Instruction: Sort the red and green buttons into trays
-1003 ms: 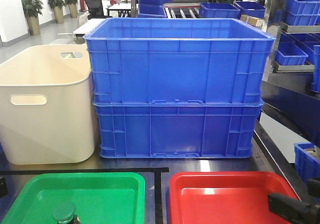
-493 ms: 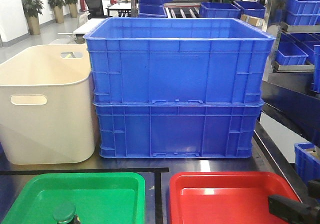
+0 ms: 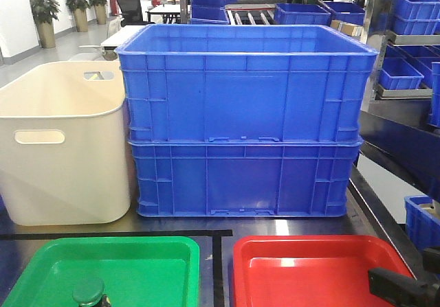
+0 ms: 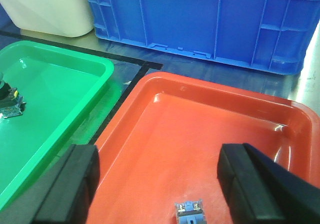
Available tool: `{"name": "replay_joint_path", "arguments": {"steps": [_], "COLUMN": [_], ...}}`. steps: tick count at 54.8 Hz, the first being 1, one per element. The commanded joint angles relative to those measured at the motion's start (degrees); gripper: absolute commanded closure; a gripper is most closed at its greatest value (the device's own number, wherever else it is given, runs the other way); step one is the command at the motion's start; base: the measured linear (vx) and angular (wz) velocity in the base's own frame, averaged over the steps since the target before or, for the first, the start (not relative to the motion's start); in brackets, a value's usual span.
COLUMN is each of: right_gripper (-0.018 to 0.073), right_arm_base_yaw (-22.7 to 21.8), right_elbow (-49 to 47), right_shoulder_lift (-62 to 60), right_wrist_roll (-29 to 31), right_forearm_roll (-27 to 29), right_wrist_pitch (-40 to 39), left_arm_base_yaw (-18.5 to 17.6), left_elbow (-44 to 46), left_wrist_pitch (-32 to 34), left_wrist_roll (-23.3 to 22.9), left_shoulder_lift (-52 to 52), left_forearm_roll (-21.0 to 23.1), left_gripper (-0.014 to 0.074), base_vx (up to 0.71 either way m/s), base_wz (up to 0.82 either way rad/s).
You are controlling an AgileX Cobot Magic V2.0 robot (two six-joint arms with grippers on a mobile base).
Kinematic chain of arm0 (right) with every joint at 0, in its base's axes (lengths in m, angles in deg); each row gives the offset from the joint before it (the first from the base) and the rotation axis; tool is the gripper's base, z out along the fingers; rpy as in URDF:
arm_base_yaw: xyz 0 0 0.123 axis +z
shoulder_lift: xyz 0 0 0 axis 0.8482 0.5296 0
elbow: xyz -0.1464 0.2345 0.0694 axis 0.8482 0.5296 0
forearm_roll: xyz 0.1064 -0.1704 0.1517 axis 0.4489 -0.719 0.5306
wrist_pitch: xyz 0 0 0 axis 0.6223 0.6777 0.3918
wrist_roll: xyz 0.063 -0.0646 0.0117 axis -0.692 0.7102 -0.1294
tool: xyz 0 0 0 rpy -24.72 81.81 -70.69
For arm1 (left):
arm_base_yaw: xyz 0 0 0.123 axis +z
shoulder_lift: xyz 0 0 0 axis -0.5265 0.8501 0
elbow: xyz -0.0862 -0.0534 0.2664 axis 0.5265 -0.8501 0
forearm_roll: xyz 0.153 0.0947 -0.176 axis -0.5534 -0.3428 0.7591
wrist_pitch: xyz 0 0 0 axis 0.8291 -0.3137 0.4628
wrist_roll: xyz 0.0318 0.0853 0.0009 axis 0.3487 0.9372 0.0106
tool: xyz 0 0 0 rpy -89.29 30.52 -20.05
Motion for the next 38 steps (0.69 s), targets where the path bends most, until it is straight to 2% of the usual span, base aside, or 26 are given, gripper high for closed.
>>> {"name": "replay_joint_path", "arguments": {"steps": [1,9,38], "right_gripper": [0.0003,0.0003,0.0003], "right_arm_base_yaw": [-0.05,-0.05,-0.05], "right_elbow": [-1.81,-1.81,-1.81], "right_shoulder_lift": [-0.29,-0.29,-0.29], "right_wrist_roll": [0.42,0.42,0.42], "right_forearm_roll": [1.1,1.1,1.1], "right_wrist_pitch": [-3.87,-3.92,-3.83], "left_arm_base_yaw": [1.33,2.29,2.33], "left_elbow": [-1.74,-7.08,-6.77], "left_wrist_pitch": [6.46,14.97,14.36], "left_wrist_roll": [-0.13,-0.4,-0.4], "left_shoulder_lift": [-2.9,-1.95,-1.77], "left_forearm_roll": [-0.08,0.75,0.84], "left_gripper": [0.0605,0.0603,0.0603], "base_vx": [0.0,0.0,0.0], "base_wz": [0.0,0.0,0.0]}}
